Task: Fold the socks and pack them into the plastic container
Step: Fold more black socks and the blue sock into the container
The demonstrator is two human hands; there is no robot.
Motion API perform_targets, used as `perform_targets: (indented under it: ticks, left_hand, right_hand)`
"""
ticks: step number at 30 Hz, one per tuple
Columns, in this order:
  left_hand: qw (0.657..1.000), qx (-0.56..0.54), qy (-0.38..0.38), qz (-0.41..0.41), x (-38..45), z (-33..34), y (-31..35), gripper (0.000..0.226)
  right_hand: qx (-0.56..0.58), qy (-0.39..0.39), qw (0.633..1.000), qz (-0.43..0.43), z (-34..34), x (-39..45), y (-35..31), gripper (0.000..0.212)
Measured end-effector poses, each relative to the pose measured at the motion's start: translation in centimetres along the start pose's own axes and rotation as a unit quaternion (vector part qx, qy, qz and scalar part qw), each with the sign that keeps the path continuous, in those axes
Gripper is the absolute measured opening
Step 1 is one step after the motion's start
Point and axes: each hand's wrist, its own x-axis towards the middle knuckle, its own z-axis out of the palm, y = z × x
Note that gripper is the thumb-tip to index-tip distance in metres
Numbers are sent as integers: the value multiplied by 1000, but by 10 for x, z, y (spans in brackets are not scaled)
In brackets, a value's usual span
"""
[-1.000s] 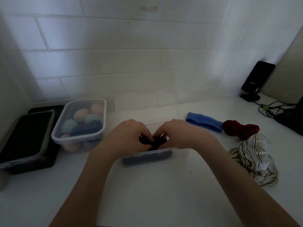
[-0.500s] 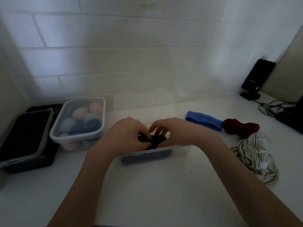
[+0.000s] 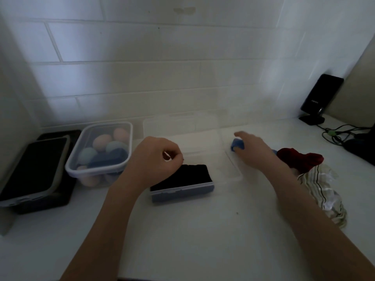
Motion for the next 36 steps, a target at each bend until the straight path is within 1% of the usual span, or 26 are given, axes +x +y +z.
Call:
perform_targets:
  ticks: [1, 2, 4, 6, 9, 11, 12, 14, 16, 18, 19, 20, 22, 23, 24, 26, 28, 30, 31, 34, 35, 36]
  left_hand:
    - [1000, 0, 9, -3, 0, 0, 0, 33]
    - [1000, 0, 17, -6, 1, -1, -1, 32]
    - [1000, 3, 23, -15, 1, -1, -1, 32]
    - [1000, 9, 15, -23, 1, 0, -1, 33]
    - [1000, 9, 6, -20, 2, 2, -2, 34]
    - [1000, 2, 15, -21, 1, 2, -2, 35]
    - [1000, -2, 20, -23, 1, 2, -3, 35]
    - [999, -12, 26, -23, 1, 2, -4, 34]
    - [999, -20, 33, -24, 1, 4, -5, 30]
    - [998, -32, 46, -29, 2, 6, -7, 21]
    - [997, -46, 59, -32, 3, 7, -7, 17]
    - [994, -67, 73, -37, 5, 9, -7, 14]
    - [986, -123, 94, -55, 7, 12, -1, 9]
    - [982, -148, 95, -65, 9, 13, 3, 6]
    - [980, -163, 87, -71, 11, 13, 7, 4]
    - [981, -171, 47, -79, 20, 11, 15, 19]
    - [978, -184, -12, -94, 33, 9, 23, 34]
    - [967, -219, -62, -110, 45, 10, 31, 34]
    - [963, -232, -69, -117, 50, 11, 34, 30]
    - [952, -273, -30, -135, 55, 16, 29, 18]
    - [946, -290, -13, -143, 54, 17, 24, 13]
    - [942, -303, 2, -146, 53, 16, 18, 9]
  right_hand:
    - [-21, -29, 999, 2, 4, 0, 3, 42]
    - [-26, -37, 999, -2, 7, -1, 5, 38]
    - [-14, -20, 1000, -19, 6, -3, 2, 29]
    - [4, -4, 1000, -29, 5, -5, -3, 25]
    - [23, 28, 998, -54, 10, -5, -3, 26]
    - [43, 43, 996, -66, 14, -2, 2, 27]
    - [66, 57, 994, -68, 14, 1, 4, 24]
    - [135, 125, 980, -71, 8, 2, 2, 16]
    - [217, 194, 953, -86, -6, -1, -5, 14]
    - [285, 223, 927, -96, -24, -6, -12, 17]
    - [341, 215, 910, -97, -32, -9, -15, 20]
    - [420, 185, 883, -94, -39, -12, -18, 21]
    - [559, 89, 819, -89, -48, -20, -28, 22]
    - [589, 54, 801, -95, -49, -23, -33, 23]
    - [602, 29, 791, -104, -49, -25, -38, 25]
    - [622, -1, 774, -117, -46, -29, -48, 28]
    - [651, -25, 749, -121, -43, -30, -56, 28]
    - [677, -42, 723, -129, -37, -31, -62, 25]
    - [688, -46, 712, -133, -35, -31, -64, 25]
    - [713, -47, 686, -138, -28, -28, -65, 26]
    - [710, -45, 689, -139, -26, -27, -65, 28]
    - [691, -37, 708, -142, -25, -26, -65, 28]
